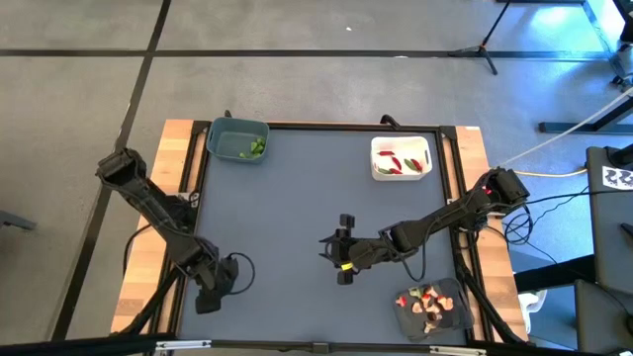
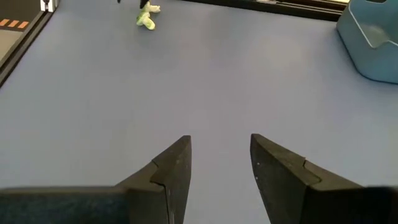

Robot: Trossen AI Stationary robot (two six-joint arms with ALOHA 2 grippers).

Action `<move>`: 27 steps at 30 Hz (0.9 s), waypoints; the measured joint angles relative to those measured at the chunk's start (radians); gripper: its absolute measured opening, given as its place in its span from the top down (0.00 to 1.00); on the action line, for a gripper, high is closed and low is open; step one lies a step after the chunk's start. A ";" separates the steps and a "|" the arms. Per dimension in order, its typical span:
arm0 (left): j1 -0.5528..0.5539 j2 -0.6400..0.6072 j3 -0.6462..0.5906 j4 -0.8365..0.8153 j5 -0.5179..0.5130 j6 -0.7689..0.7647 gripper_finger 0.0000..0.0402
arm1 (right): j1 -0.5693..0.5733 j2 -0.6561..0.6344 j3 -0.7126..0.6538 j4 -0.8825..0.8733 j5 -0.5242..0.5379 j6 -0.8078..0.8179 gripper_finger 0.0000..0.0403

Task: Sort produce into baskets
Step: Put the green mushroom into the black bin

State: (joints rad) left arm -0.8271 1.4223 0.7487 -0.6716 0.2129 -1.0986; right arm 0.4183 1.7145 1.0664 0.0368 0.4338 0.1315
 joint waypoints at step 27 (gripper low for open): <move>0.003 0.002 -0.024 0.016 -0.199 -0.030 0.76 | 0.000 0.000 0.000 -0.008 -0.001 0.002 0.59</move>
State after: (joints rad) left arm -0.8244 1.4241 0.7250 -0.6560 0.0139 -1.1287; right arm 0.4183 1.7145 1.0664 0.0288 0.4328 0.1340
